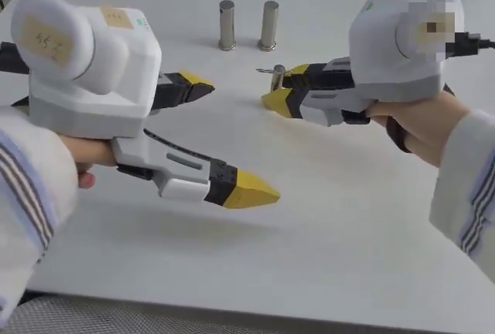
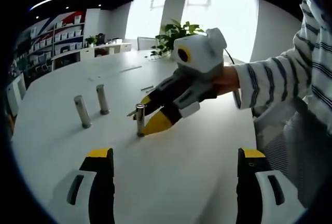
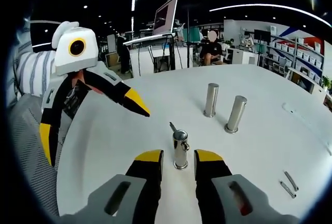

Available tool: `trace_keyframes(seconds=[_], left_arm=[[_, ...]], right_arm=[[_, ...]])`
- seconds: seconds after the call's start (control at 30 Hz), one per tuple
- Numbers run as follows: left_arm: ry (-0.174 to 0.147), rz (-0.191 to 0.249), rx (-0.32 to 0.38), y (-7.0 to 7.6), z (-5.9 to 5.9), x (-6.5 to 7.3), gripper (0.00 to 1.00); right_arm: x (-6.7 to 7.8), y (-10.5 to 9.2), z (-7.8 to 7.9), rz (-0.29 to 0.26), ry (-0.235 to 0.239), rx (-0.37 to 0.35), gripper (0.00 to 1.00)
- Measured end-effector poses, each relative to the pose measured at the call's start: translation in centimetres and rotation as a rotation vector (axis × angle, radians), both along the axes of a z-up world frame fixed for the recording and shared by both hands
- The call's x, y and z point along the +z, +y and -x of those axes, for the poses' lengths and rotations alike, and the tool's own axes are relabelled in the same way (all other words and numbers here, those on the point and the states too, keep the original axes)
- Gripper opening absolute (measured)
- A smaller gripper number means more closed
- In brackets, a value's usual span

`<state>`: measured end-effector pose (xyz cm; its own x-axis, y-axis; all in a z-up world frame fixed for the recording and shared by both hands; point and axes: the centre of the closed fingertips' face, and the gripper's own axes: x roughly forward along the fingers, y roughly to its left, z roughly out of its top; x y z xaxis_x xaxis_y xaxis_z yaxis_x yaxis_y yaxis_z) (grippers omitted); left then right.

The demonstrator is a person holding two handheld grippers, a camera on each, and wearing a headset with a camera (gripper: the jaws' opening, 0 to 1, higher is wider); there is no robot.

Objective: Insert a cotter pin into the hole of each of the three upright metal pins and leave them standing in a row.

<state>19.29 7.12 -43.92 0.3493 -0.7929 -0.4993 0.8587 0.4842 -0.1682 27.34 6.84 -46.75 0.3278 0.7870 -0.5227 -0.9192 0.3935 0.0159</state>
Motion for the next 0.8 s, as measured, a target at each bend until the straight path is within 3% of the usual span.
trace_keyframes(seconds=[0.1, 0.2, 0.47, 0.67, 0.8], left_arm=[[-0.006, 0.005, 0.003, -0.1, -0.1, 0.3, 0.99], [-0.010, 0.007, -0.001, -0.3, 0.1, 0.6, 0.99], [-0.019, 0.013, 0.003, -0.5, 0.3, 1.4, 0.99], [-0.026, 0.013, 0.003, -0.4, 0.5, 2.0, 0.99], [-0.027, 0.021, 0.013, -0.1, 0.4, 2.3, 0.99]], right_arm=[[0.5, -0.7, 0.6, 0.013, 0.002, 0.011, 0.31], [0.9, -1.7, 1.5, 0.031, 0.045, 0.005, 0.40], [2.7, -5.2, 3.9, 0.096, 0.006, -0.006, 0.58], [4.3, -7.0, 6.0, 0.070, 0.048, -0.052, 0.68], [4.3, -8.0, 7.1, 0.083, 0.064, -0.093, 0.76]])
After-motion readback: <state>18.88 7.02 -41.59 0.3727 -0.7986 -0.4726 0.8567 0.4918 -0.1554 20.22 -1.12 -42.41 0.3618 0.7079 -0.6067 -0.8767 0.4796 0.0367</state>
